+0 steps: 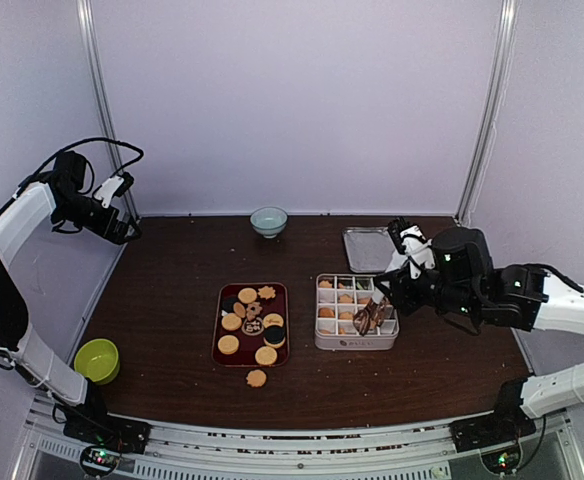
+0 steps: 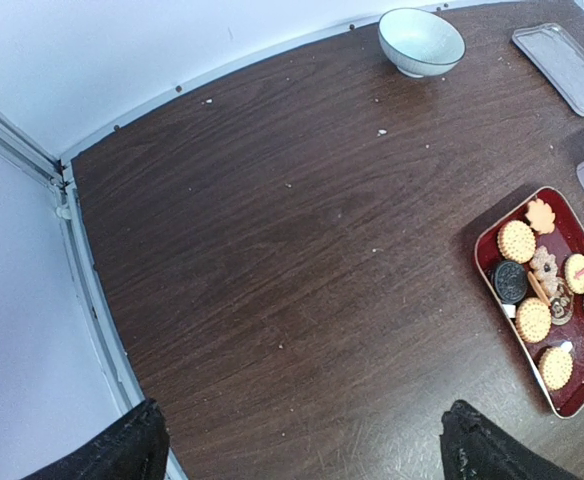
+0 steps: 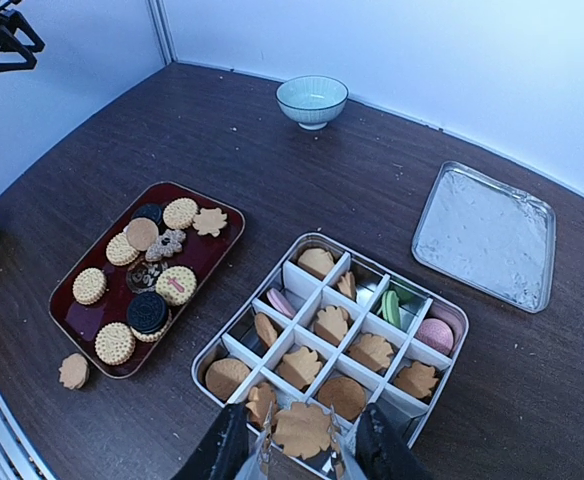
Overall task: Pack the cookies
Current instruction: Place the fake cookies in the empty pocket of the box.
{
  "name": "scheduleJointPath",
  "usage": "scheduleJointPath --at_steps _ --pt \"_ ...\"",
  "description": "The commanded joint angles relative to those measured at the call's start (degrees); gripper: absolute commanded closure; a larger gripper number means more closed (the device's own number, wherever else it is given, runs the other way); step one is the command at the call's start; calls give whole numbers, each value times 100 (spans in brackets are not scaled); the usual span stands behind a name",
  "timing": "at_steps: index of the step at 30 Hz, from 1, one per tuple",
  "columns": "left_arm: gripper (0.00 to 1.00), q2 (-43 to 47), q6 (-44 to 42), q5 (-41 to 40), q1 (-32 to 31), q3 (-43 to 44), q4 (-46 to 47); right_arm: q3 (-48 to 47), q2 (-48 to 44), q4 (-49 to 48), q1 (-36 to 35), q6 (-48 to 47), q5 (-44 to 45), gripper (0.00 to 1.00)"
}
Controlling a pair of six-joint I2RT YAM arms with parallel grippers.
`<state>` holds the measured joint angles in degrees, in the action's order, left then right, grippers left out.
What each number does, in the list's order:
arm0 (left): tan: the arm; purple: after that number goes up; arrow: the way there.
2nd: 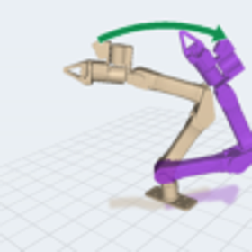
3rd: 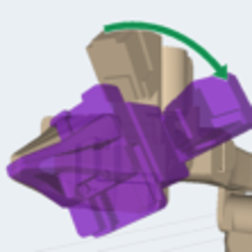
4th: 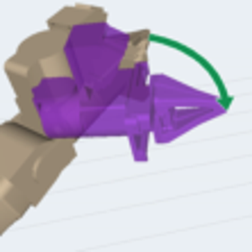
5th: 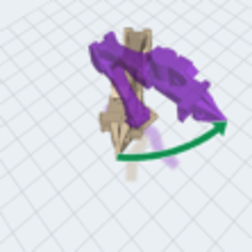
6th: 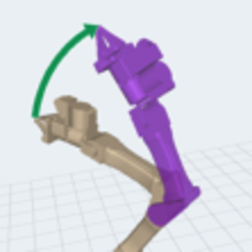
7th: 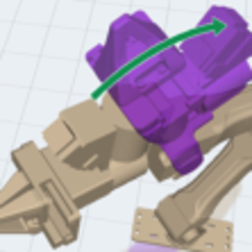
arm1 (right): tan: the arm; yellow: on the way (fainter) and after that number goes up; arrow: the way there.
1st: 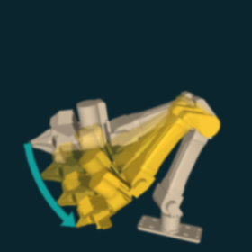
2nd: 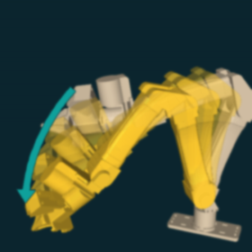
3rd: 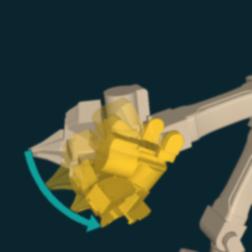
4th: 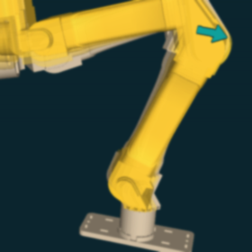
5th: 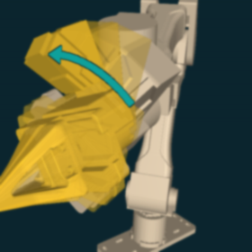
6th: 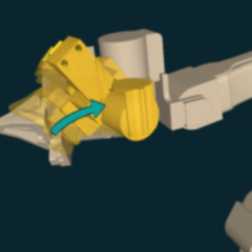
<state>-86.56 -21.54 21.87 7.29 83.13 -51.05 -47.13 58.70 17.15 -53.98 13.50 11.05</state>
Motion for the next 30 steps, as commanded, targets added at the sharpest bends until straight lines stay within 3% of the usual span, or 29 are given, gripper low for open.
scheduleJointPath --at_steps 1,11,17,30 --pt "2 21 -52 71 -22 21 86 70 116 -199 24 67 209 85" --pt "2 44 -61 94 -24 1 86 138 185 -222 88 41 247 79" --pt "2 43 -65 151 -20 -8 86 127 52 -114 107 16 288 58" --pt "2 42 -103 209 -17 82 -6 -517 113 80 115 -280 287 60"
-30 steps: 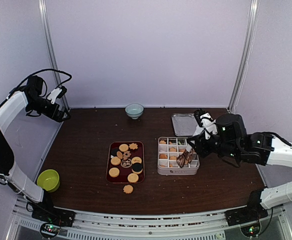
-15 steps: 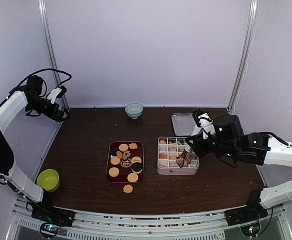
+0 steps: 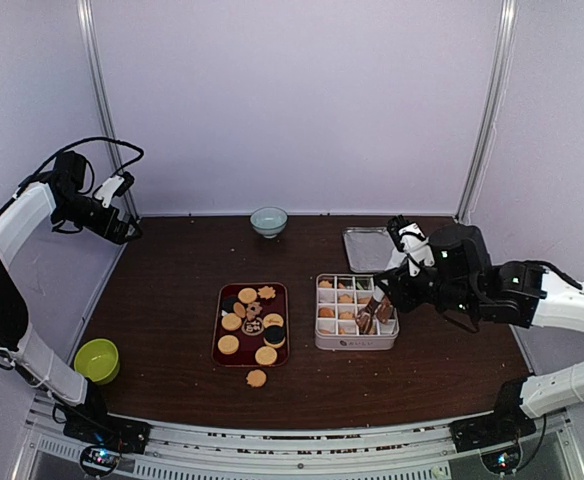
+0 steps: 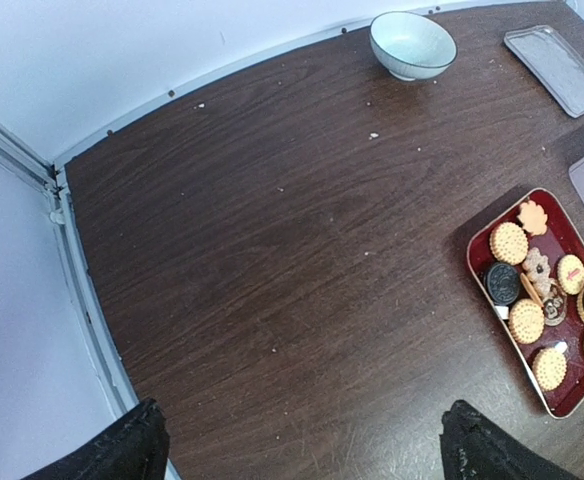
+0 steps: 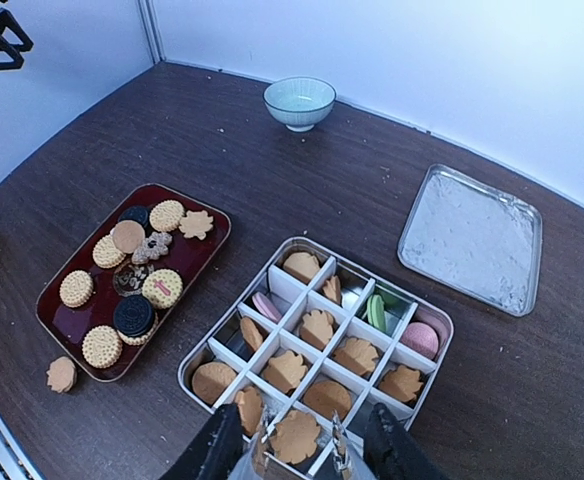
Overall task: Pack the cookies
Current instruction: Place the fake cookies in the empty pocket of the box.
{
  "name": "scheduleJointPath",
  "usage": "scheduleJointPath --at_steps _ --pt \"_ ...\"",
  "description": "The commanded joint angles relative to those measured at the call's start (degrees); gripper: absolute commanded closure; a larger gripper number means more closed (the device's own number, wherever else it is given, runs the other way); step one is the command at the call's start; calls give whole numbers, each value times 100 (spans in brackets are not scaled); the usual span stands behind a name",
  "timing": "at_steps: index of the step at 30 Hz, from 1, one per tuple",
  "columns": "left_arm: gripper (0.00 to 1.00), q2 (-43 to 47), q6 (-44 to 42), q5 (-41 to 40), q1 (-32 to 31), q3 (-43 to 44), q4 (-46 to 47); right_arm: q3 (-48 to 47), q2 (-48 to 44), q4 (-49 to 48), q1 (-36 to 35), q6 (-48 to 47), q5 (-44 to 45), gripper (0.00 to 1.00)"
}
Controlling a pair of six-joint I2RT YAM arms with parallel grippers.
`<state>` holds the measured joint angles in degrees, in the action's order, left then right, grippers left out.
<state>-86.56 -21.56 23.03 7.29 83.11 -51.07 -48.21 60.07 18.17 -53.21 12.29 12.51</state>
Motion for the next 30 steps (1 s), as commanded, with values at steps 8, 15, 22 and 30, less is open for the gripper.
scheduleJointPath --at_steps 8,15,22,30 --pt "2 104 -173 10 -24 56 -17 -546 190 -37 38 -206 63 68" --pt "2 81 -190 22 -25 86 -26 -590 396 -17 40 -206 -124 72" --pt "2 43 -186 31 -20 121 -26 -254 452 -238 48 -28 -246 72" --pt "2 -73 -141 6 -20 295 -26 -303 156 153 260 -184 11 74"
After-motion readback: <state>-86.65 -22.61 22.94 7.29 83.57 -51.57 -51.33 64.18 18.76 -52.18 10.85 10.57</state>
